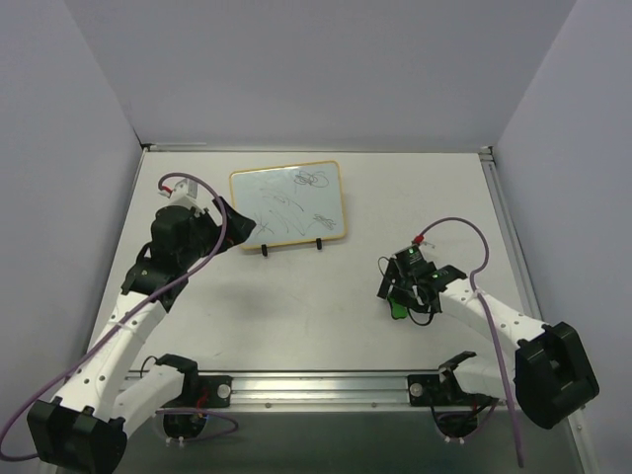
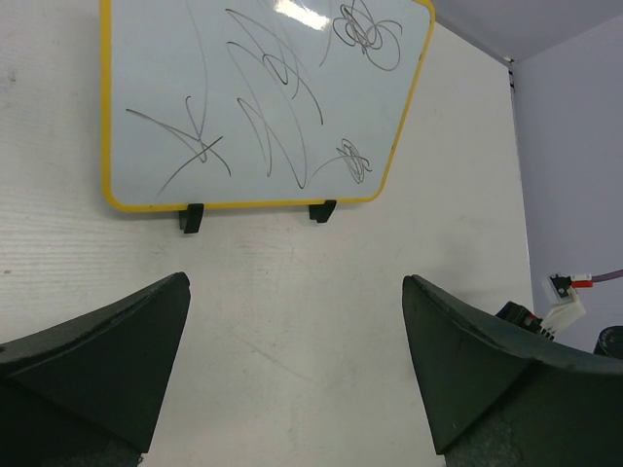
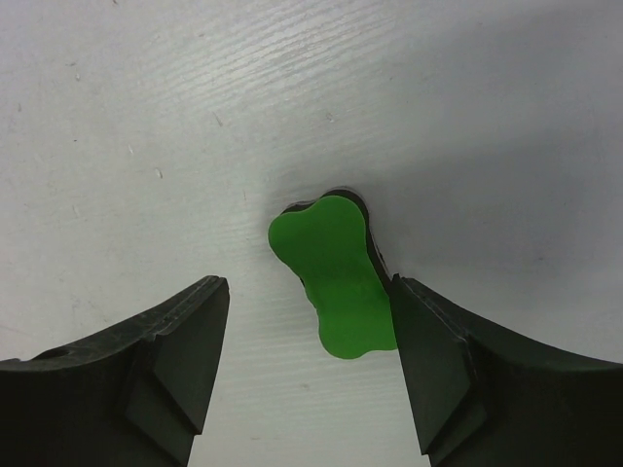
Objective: Erase the whiteboard
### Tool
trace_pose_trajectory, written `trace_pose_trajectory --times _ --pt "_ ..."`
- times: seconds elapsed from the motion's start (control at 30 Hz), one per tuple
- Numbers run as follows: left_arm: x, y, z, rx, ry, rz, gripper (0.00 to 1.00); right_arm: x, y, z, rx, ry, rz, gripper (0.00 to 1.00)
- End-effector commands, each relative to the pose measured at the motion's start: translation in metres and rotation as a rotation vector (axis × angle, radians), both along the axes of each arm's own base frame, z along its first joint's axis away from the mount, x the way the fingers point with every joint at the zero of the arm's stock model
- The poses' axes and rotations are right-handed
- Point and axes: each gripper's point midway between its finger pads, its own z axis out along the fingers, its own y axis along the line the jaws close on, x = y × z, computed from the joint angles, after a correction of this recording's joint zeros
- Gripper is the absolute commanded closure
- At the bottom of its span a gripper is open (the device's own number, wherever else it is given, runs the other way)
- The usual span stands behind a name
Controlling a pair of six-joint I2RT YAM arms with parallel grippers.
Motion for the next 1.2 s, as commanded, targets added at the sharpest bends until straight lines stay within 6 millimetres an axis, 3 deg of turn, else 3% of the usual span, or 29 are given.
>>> trace_pose_trajectory --times 0.0,0.23,0.67,0.93,1.17 --pt "0.009 -0.003 0.034 -0.019 -0.1 -0.017 0.0 -0.008 0.001 -0.009 0.011 0.019 -0.007 0.34" --pt "0.01 -0.005 0.032 -0.027 -0.102 -0.024 0.08 -0.009 0.003 -0.012 0.021 0.012 -0.005 0.39" --pt "0.019 -0.018 0.028 -0.073 -0.062 -0.062 0.19 -0.005 0.005 -0.019 -0.005 0.011 0.016 0.63" --pt "0.026 -0.011 0.027 -0.067 -0.051 -0.031 0.19 0.003 0.003 -0.021 -0.062 0.004 0.045 0.63" --pt "0.039 0.009 0.013 -0.052 -0.013 0.032 0.18 0.007 0.007 -0.023 -0.076 0.016 0.076 0.61"
